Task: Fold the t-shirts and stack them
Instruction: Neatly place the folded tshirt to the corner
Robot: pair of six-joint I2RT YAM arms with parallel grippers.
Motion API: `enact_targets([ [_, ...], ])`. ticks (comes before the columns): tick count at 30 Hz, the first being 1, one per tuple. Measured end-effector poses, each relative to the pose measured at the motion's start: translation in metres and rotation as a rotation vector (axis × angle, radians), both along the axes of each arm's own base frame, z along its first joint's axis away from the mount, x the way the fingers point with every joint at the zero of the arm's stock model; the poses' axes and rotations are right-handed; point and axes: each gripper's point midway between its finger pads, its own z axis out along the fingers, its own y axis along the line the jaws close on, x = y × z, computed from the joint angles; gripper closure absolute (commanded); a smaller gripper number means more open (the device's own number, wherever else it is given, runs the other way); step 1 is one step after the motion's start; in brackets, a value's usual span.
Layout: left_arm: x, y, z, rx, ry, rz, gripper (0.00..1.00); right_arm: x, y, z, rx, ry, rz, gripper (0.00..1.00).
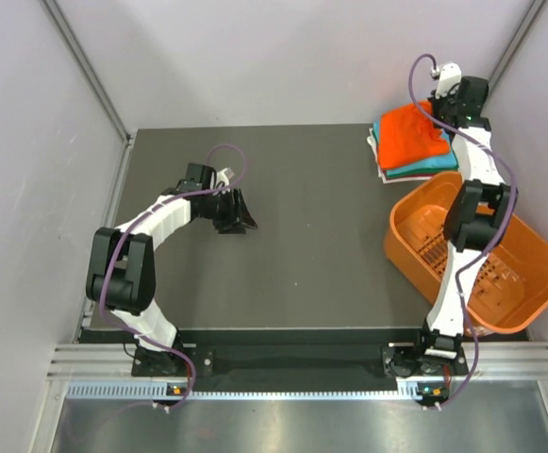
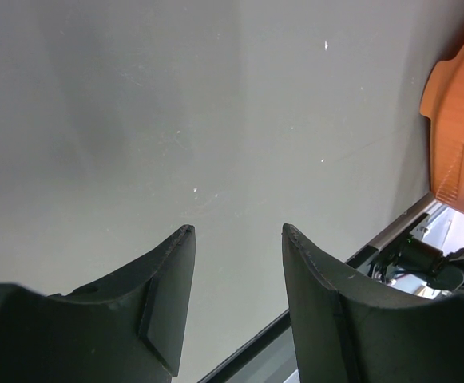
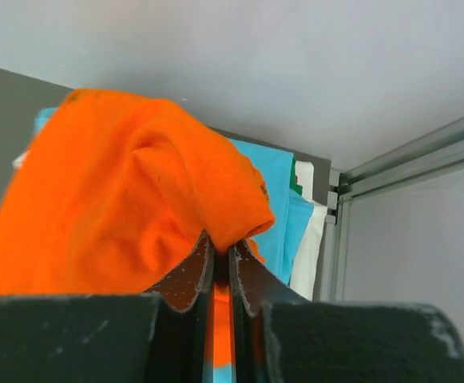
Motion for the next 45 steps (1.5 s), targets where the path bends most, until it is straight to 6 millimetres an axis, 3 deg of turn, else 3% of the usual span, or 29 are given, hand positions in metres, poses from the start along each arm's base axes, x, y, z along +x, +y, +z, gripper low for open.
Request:
enact_targets([
  [7, 0.000, -0.002, 0.004, -0.018, -0.004, -0.004, 0.47, -0.060, 0.043, 0.091, -0.002, -0.082, 0.095, 1.00],
  [11, -0.001, -0.005, 0.010, -0.038, -0.012, -0.012, 0.47, -0.084, 0.059, 0.146, -0.005, -0.168, 0.139, 1.00],
  [14, -0.001, -0.006, 0.013, -0.044, -0.019, -0.014, 0.47, -0.091, 0.062, 0.159, -0.005, -0.187, 0.148, 1.00],
  [18, -0.001, -0.006, 0.015, -0.046, -0.026, -0.016, 0.47, -0.091, 0.056, 0.138, -0.003, -0.122, 0.119, 1.00],
  [24, -0.001, -0.006, 0.016, -0.050, -0.023, -0.015, 0.48, -0.085, 0.044, 0.069, 0.009, 0.059, 0.068, 1.00],
  [27, -0.001, -0.006, 0.016, -0.050, -0.023, -0.015, 0.48, -0.080, 0.036, 0.047, 0.013, 0.121, 0.041, 1.00],
  [45, -0.001, -0.005, 0.012, -0.041, -0.017, -0.010, 0.48, -0.030, -0.015, 0.019, -0.005, 0.065, -0.112, 1.00],
])
